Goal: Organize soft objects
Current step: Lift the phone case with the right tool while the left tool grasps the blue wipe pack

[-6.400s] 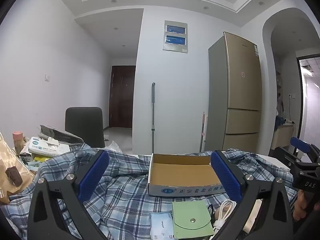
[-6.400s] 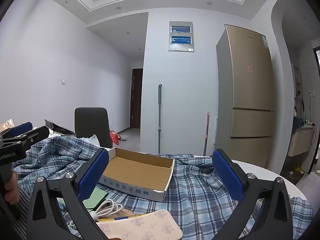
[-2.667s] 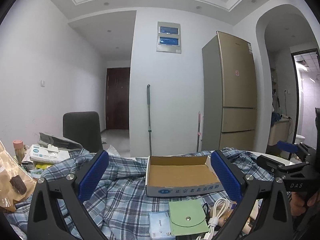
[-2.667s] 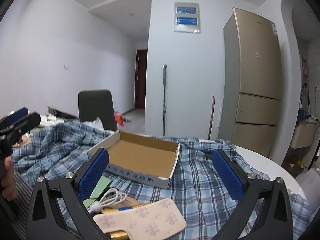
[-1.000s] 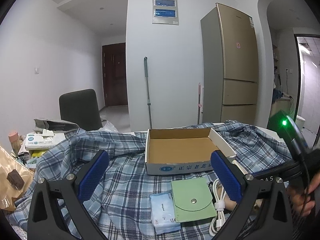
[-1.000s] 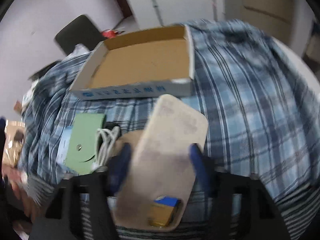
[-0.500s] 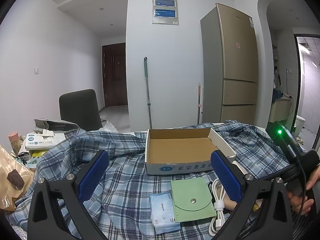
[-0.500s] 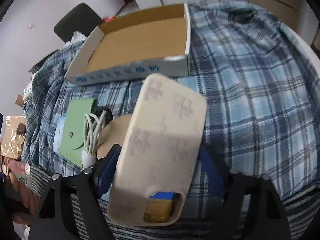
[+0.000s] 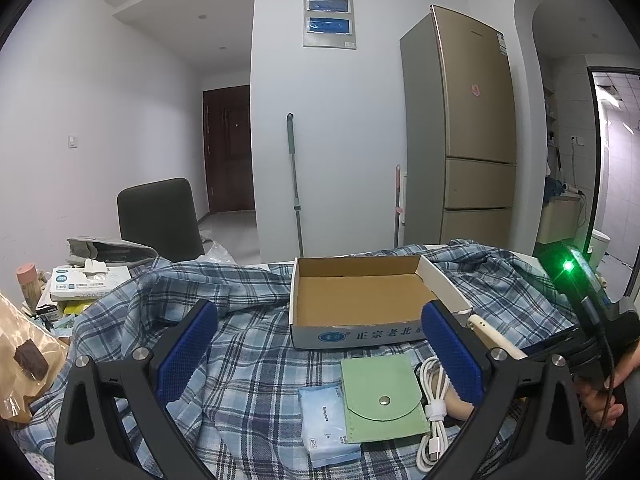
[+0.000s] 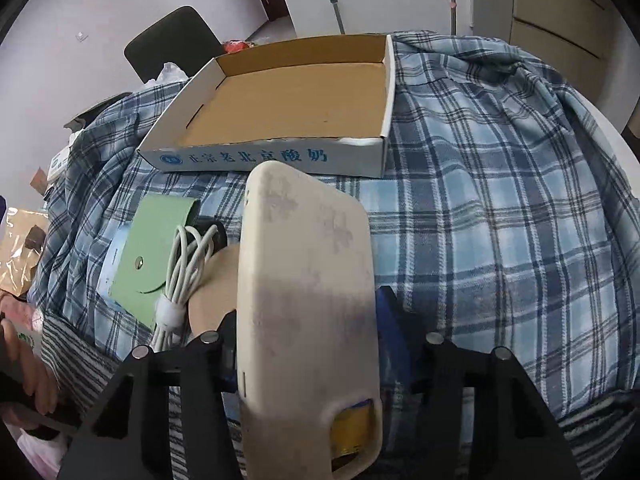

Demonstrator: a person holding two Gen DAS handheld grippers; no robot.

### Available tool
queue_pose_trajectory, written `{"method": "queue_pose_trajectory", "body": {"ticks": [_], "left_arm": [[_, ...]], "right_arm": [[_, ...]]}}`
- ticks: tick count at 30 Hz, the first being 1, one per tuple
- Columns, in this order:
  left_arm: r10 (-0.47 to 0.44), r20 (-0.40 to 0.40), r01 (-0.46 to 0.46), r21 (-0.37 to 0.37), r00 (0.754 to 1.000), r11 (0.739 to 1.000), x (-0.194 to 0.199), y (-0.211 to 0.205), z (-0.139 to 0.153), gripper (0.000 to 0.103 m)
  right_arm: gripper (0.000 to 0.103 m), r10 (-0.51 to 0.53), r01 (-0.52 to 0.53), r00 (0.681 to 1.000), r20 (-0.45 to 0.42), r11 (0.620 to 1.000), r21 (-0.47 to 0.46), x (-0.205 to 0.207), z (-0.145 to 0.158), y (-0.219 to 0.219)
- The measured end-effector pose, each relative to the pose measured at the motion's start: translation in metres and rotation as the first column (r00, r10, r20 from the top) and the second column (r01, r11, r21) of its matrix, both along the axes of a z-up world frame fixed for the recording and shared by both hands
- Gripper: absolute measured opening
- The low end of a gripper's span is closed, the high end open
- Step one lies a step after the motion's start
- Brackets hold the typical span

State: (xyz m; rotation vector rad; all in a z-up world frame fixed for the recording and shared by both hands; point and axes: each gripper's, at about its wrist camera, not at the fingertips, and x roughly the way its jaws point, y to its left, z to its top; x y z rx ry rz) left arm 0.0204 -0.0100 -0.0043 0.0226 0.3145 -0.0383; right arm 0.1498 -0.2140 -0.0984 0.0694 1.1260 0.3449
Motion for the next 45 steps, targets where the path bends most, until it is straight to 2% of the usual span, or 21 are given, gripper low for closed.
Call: {"method": "queue_pose_trajectory", "body": {"ticks": [8,14,18,32,37,40,45], "left_arm": [[0.001,0.000,-0.001,0.001,1.000,1.000,0.000,0.000,0.000,0.103],[0.003,0.002,-0.003,-0.003,1.000,1.000,0.000,0.000,0.000,0.103],[0.007,-0.003,-0.007,-0.004,1.000,1.000,0.001,0.001,0.001,0.103],[0.004,-0.057,-0.006,-0.036,0.998,0.999,0.014,0.008,-0.007,0.103],[0.024,-0.082,-0.029,-0.063,0.996,0.998,0.020,0.018,-0.008,0.103],[0.039,-0.124,-0.050,-0.087,0.991,0.995,0.029,0.027,-0.010,0.103],[0.001,-0.215,-0.017,-0.072,0.977,0.997,0.041,0.026,-0.018,0.103]], "right_arm": [[0.054,0.006,-0.006,0.997,0.082,1.000,0.007,-0.016,0.024,-0.012],[0.054,0.060,-0.084,0.965,0.255,0.993,0.085,-0.032,0.042,-0.018],[0.054,0.073,-0.120,0.947,0.313,0.984,0.133,-0.035,0.044,-0.021],[0.054,0.073,-0.142,0.955,0.289,0.963,0.227,-0.033,0.030,-0.026],[0.054,0.061,-0.127,0.957,0.283,0.967,0.220,-0.033,0.028,-0.027],[0.054,0.045,-0.113,0.958,0.284,0.967,0.228,-0.033,0.028,-0.030],[0.054,0.027,-0.095,0.959,0.282,0.969,0.228,-0.034,0.029,-0.032]]}}
